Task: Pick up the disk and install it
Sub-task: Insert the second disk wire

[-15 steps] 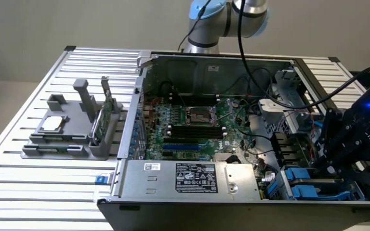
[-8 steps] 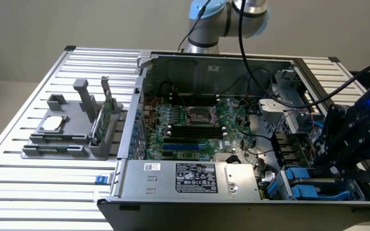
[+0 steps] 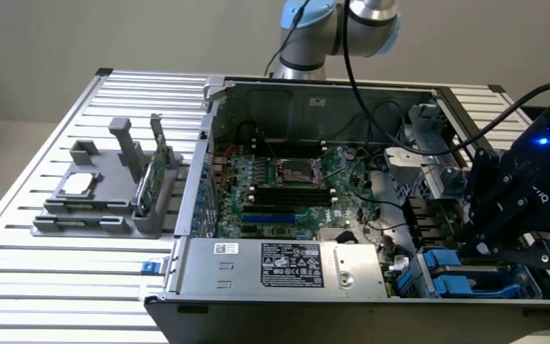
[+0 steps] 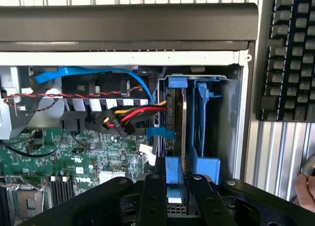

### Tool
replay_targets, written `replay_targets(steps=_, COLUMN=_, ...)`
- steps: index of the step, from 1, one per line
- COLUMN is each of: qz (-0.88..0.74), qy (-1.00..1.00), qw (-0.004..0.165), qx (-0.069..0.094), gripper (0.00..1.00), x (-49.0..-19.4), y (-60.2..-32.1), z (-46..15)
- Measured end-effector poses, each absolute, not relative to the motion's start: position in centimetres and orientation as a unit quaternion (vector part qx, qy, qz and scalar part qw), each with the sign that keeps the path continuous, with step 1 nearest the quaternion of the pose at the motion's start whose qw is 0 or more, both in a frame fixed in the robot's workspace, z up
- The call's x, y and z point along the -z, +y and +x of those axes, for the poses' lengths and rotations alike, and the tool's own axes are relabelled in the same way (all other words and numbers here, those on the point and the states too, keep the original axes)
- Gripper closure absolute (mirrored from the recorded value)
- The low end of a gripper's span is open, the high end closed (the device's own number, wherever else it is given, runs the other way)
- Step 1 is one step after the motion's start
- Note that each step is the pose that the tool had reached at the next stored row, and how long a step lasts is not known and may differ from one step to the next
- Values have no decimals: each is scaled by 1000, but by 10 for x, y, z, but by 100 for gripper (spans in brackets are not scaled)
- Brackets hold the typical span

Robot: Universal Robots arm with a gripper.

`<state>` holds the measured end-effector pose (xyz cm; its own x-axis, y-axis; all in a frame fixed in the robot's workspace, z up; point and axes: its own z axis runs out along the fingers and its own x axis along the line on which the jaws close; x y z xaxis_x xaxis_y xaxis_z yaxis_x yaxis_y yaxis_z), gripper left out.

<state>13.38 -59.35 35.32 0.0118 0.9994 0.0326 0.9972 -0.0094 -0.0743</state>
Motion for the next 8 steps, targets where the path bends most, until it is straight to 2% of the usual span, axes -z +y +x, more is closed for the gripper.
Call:
replay_targets(steps=5, qz=-710, qy=-703, qw=38, qx=-15, gripper=78, x=-365, y=-593, z=125)
replay_targets(steps=6, qz=-710, qy=-703, qw=38, qx=-14, gripper=89, x=-365, y=-593, z=124)
replay_targets(steps=8, qz=-710, qy=-703, qw=38, qx=-14, gripper=89, x=-365, y=-593, z=124)
